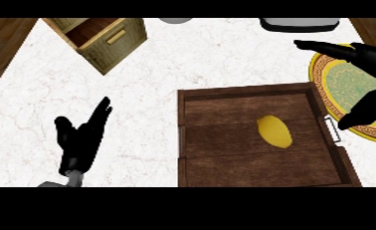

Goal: Pick the lemon from the tray and place it in the plate

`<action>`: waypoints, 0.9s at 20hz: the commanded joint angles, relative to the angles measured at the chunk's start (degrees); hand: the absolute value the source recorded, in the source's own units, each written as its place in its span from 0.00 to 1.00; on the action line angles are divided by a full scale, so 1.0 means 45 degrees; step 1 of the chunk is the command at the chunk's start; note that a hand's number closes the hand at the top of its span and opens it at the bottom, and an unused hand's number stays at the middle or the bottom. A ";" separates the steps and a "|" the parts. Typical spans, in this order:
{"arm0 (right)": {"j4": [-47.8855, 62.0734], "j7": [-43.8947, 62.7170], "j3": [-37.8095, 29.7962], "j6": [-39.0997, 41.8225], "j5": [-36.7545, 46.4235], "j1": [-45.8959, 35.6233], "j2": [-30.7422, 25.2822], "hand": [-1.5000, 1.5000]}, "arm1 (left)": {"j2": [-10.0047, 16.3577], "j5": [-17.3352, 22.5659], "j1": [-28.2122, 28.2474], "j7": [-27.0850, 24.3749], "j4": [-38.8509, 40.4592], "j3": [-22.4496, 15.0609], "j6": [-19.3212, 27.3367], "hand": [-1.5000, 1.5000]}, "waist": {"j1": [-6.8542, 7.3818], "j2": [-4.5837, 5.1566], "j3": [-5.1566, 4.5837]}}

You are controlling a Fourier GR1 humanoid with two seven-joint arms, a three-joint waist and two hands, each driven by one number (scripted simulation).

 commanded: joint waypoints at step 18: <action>-0.3231 0.2711 0.0219 0.0636 0.3315 0.2501 0.2712 0.00 | -0.1084 -0.0893 -0.0242 0.1161 -0.0222 0.0646 -0.0762 0.50 | 0.0008 0.0065 -0.0050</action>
